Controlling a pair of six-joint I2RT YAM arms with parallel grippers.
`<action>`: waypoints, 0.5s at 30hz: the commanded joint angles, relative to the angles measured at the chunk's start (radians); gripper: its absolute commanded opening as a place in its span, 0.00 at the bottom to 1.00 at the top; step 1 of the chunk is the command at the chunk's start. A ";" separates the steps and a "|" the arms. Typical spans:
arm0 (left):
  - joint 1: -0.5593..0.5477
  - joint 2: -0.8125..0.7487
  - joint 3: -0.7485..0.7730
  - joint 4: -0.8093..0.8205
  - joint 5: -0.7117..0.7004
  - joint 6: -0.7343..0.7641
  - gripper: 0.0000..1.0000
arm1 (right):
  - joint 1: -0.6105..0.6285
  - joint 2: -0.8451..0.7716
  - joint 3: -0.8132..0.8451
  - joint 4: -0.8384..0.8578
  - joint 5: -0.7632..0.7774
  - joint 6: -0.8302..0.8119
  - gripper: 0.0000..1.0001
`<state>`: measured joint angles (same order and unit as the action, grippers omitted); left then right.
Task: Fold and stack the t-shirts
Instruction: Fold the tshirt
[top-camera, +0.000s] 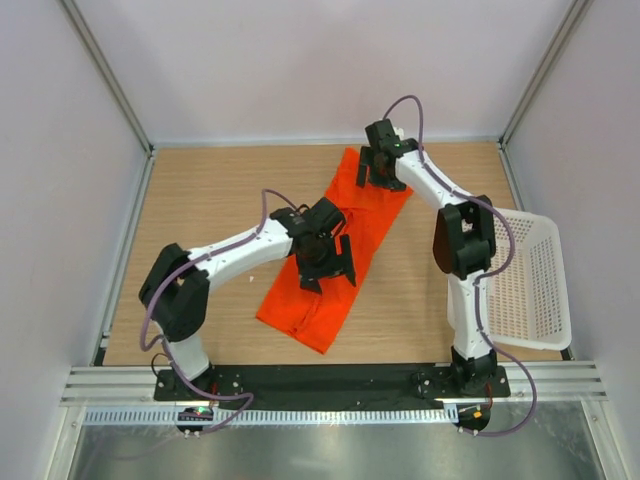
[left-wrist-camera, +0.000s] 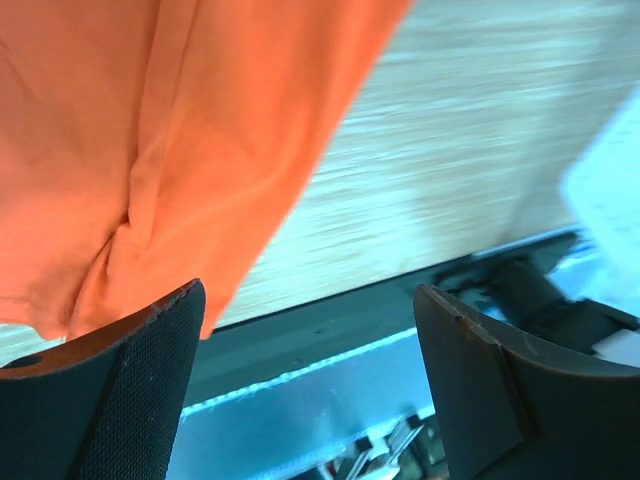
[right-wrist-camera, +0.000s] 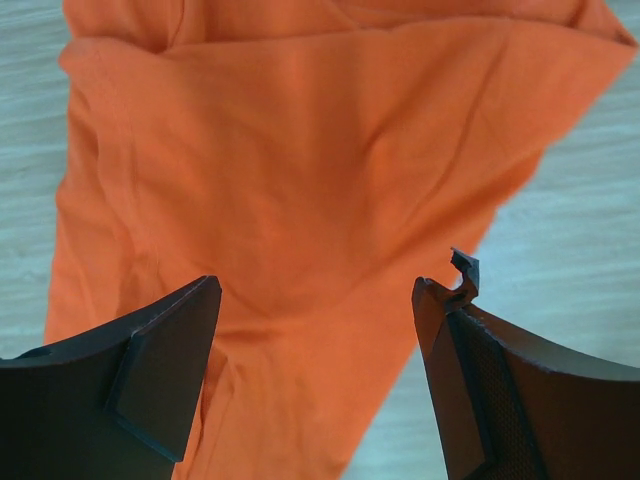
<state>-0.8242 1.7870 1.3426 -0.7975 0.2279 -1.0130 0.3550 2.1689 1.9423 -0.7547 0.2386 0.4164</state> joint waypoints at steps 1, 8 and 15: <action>0.023 -0.096 0.095 -0.060 -0.080 0.022 0.86 | 0.001 0.089 0.122 0.035 -0.009 -0.030 0.84; 0.158 -0.170 0.138 -0.197 -0.203 0.152 0.87 | 0.018 0.267 0.269 0.080 -0.021 -0.048 0.79; 0.338 -0.212 0.040 -0.198 -0.165 0.208 0.88 | 0.065 0.428 0.411 0.126 -0.088 -0.105 0.77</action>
<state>-0.5365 1.6089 1.4311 -0.9535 0.0555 -0.8505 0.3908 2.5435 2.2818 -0.6945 0.2146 0.3405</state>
